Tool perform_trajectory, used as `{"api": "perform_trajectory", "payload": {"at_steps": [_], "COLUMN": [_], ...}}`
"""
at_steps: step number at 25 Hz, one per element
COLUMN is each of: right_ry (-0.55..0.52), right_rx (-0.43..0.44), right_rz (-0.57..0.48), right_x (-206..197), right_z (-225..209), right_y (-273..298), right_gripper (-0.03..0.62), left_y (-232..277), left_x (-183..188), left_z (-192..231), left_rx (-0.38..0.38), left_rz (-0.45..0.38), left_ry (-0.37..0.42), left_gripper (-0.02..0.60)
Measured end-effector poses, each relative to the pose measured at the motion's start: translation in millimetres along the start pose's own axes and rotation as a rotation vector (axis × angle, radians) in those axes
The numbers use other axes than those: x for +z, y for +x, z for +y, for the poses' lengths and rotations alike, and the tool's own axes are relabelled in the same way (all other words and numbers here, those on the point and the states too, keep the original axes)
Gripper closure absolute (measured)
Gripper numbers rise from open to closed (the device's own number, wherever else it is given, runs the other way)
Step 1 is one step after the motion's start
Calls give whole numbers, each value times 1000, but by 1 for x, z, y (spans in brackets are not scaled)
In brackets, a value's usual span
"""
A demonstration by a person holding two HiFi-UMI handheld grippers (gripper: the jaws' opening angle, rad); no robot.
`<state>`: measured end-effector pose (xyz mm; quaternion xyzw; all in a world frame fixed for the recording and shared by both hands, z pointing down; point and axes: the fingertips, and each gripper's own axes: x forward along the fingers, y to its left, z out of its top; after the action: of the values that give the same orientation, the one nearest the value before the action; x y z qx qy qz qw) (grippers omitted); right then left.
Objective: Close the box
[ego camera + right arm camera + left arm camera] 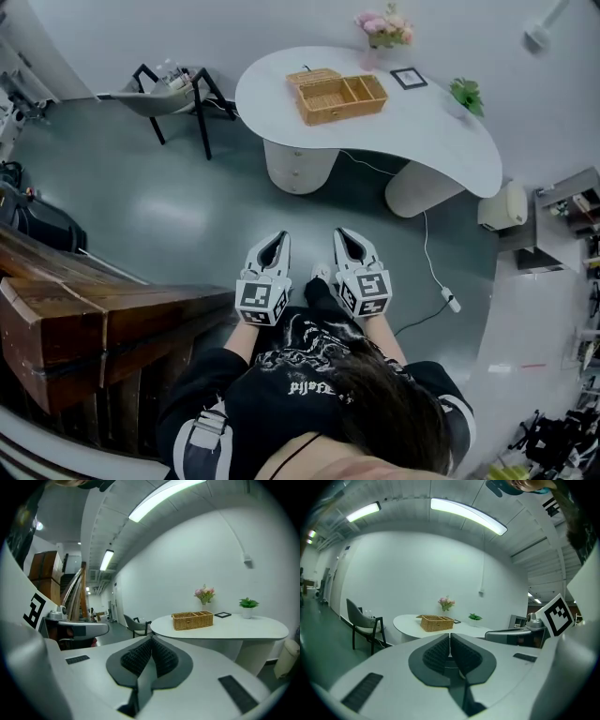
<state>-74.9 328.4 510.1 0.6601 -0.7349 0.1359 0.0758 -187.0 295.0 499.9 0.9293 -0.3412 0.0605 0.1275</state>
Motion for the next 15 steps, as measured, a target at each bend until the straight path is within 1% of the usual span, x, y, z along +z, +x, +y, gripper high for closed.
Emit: {"api": "perform_trajectory", "payload": {"at_steps": [4,8,12,15], "right_ry": [39,51,37,-2], "right_rx": [33,77,141,157], "right_rz": [3,14,20,16], "right_x": [7,19,33,40], "right_z": [-29,-64,-93,-115], "right_y": [31,62,90,105], "right_gripper": [569,569,569,569], "left_y": [47,94,129,151], "left_x": [14,34,40,37], "left_z": [-4,-13,-12,-10], "left_rx": [-5,-8,24,60], "left_rz": [-11,-33,-41,-38], "left_ry": [-1,0,0,-12], "left_gripper": [555,555,555,555]}}
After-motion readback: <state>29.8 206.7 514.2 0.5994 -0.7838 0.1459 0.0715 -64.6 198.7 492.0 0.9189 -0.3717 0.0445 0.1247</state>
